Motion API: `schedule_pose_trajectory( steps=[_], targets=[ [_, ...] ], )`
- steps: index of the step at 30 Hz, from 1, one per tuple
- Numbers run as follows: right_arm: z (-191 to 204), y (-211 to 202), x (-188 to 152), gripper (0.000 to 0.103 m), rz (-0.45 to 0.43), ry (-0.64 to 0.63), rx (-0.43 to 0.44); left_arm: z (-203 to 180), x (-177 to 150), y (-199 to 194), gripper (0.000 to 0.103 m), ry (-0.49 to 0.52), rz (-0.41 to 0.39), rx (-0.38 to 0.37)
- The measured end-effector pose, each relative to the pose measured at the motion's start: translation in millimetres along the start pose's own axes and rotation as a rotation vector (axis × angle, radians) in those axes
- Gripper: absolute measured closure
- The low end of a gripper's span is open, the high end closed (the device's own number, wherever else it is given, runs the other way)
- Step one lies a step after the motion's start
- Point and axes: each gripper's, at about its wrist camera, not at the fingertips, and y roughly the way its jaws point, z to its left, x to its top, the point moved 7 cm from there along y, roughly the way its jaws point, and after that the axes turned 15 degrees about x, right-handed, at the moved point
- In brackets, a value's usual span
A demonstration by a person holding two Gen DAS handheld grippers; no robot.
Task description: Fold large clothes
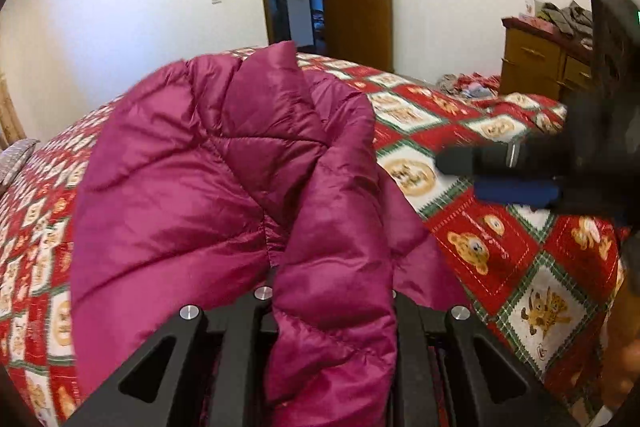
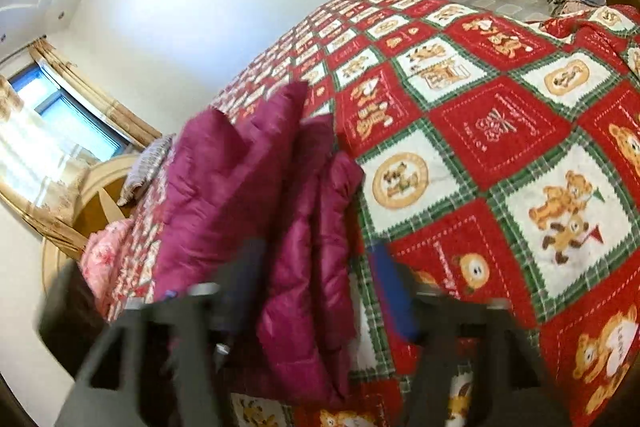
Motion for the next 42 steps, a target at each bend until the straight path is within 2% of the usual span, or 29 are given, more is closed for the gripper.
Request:
schedule_pose_trajectory(
  steps=[3,6,10,11,12,14,18,23,27,28,30,33,34,37,39,41,42],
  targets=[
    [0.4,0.1,1.7,0.031,0.015,-0.031,0.025,-8.4,-5.7,5.0,0.086,0.032,-0.009,0.008],
    [11.1,15.8,11.6,0.031,0.049,-0.120,0.019,-11.9,-9.6,5.6,0.086,0.040,-0.018,0.007],
    [16.8,48.3,17.8,0.032,0.136,-0.211,-0.011,-8.6,-13.8,1.8,0.086,0.029,-0.029,-0.020],
    [14.5,54.7,16.6,0.036,0.157,-0.213,-0.014,-6.0,-15.2,-0.1,0.086,0.028,-0.030,-0.025],
    [11.1,64.4,14.5,0.049,0.189,-0.211,-0.026,-4.6,-15.7,-1.9,0.086,0.027,-0.032,-0.033],
    [3.7,77.2,7.5,0.067,0.243,-0.206,-0.062,-1.2,-17.1,-7.1,0.084,0.033,-0.038,-0.049],
    [-6.5,82.9,-0.9,0.069,0.258,-0.188,-0.075,2.1,-17.3,-18.6,0.077,0.077,-0.031,-0.074],
    [-9.6,81.4,-8.1,0.069,0.278,-0.188,-0.068,7.3,-30.3,-55.2,0.070,0.190,-0.071,-0.084],
    [-14.9,82.6,-7.0,0.069,0.273,-0.150,-0.051,17.3,-42.9,-95.5,0.054,0.223,-0.117,-0.122],
    [-16.6,83.1,-6.8,0.069,0.270,-0.138,-0.043,24.5,-46.4,-105.1,0.050,0.213,-0.124,-0.138],
    [-19.4,82.2,-8.0,0.069,0.262,-0.121,-0.024,40.6,-49.8,-115.8,0.048,0.183,-0.120,-0.163],
    [-22.3,79.0,-10.5,0.069,0.254,-0.107,0.000,80.5,-41.9,-121.9,0.046,0.065,-0.101,-0.218],
    [-23.2,77.9,-10.9,0.069,0.249,-0.100,0.014,100.0,-35.5,-119.5,0.041,0.003,-0.100,-0.218],
    [-23.6,74.2,-10.0,0.063,0.233,-0.083,0.039,153.2,-12.7,-88.8,0.030,-0.155,-0.072,-0.104],
    [-19.4,66.7,-8.1,0.053,0.228,-0.091,0.031,181.5,2.4,-59.4,0.029,-0.256,-0.020,-0.054],
    [-13.3,50.9,-0.9,0.040,0.204,-0.135,-0.020,199.1,10.4,-29.4,0.029,-0.335,0.037,-0.032],
    [-10.4,42.5,4.1,0.039,0.179,-0.162,-0.040,200.2,14.8,-17.3,0.029,-0.355,0.059,-0.023]
  ],
)
